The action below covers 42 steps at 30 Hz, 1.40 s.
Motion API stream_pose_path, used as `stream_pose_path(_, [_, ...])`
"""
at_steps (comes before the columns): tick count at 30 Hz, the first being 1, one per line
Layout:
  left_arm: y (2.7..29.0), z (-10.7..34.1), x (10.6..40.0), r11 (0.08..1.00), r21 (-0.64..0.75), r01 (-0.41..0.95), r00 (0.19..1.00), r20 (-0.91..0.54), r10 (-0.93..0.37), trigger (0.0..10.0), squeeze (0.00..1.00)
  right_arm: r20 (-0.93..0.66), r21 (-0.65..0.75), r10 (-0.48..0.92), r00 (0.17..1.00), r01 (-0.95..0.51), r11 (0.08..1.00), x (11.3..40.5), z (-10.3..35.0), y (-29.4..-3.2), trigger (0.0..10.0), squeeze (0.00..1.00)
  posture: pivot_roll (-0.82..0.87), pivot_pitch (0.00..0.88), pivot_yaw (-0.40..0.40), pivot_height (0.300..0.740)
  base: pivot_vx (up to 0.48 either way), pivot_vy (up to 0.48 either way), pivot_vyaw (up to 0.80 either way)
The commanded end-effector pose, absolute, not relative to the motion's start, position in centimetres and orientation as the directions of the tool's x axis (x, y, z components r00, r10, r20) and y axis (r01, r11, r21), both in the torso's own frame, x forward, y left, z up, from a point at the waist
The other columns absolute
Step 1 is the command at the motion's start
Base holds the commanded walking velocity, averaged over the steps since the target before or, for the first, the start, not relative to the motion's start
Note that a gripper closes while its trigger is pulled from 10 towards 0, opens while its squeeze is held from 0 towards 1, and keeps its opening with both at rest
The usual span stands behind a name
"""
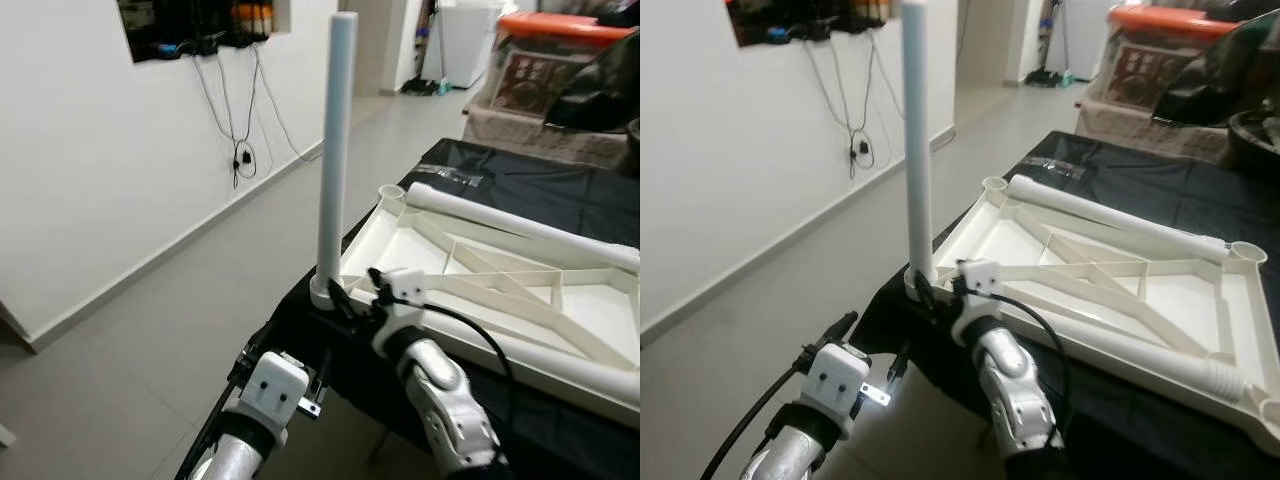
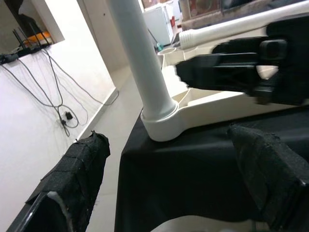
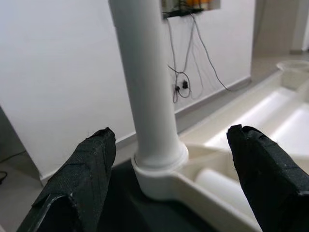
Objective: Building children table
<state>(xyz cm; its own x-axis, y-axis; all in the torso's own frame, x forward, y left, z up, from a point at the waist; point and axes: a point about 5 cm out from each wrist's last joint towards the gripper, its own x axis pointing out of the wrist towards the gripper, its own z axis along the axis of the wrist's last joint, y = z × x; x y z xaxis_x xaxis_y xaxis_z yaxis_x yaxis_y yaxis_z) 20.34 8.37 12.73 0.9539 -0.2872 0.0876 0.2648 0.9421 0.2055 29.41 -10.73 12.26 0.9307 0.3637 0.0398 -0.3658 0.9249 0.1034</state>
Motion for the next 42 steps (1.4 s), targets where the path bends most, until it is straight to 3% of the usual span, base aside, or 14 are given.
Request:
stream_pose_path(1, [8.8, 12.1, 20.4, 0.948, 0.197, 0.249, 0.963, 0.053, -0.264, 10.0, 0.0, 0.039, 0.103, 0.361, 0.932, -0.363, 0.926, 29.2, 12.4, -10.5, 10.0, 0.0, -0.03, 0.0, 0.032, 0.74, 0.0, 0.0, 0.0])
stream_pose_path(12, [10.4, 11.5, 20.8, 0.986, 0.118, 0.12, 0.993, 0.007, -0.122, 10.0, 0.0, -0.01, 0.013, 0.344, 0.939, -0.344, 0.939, 27.7, 11.8, -9.6, 10.0, 0.0, -0.04, 0.0, 0.038, 0.74, 0.0, 0.0, 0.0])
stream_pose_path(17, [11.0, 11.9, 20.6, 0.989, 0.147, 0.023, 0.999, 0.036, -0.029, 10.0, 0.0, -0.015, -0.013, 0.307, 0.952, -0.307, 0.952, 27.8, 11.7, -10.0, 10.0, 0.0, -0.04, 0.0, 0.039, 0.74, 0.0, 0.0, 0.0])
stream_pose_path(19, [11.9, 12.3, 20.8, 0.997, 0.059, -0.049, 0.999, 0.019, 0.048, 10.0, 0.0, 0.012, -0.011, 0.352, 0.936, -0.352, 0.936, 27.6, 12.5, -9.9, 10.0, 0.0, -0.04, 0.0, 0.037, 0.74, 0.0, 0.0, 0.0])
stream_pose_path(37, [11.3, 12.7, 21.2, 0.996, 0.087, -0.037, 0.999, 0.02, 0.035, 10.0, 0.0, 0.027, -0.038, 0.373, 0.927, -0.372, 0.927, 27.3, 13.1, -9.7, 10.0, 0.0, -0.04, 0.0, 0.037, 0.74, 0.0, 0.0, 0.0])
stream_pose_path(42, [11.3, 12.7, 21.2, 0.995, 0.087, -0.037, 0.999, 0.018, 0.036, 10.0, 0.0, 0.011, -0.037, 0.369, 0.929, -0.368, 0.929, 27.5, 12.9, -9.7, 10.0, 0.0, -0.03, 0.0, 0.029, 0.74, 0.0, 0.0, -0.79])
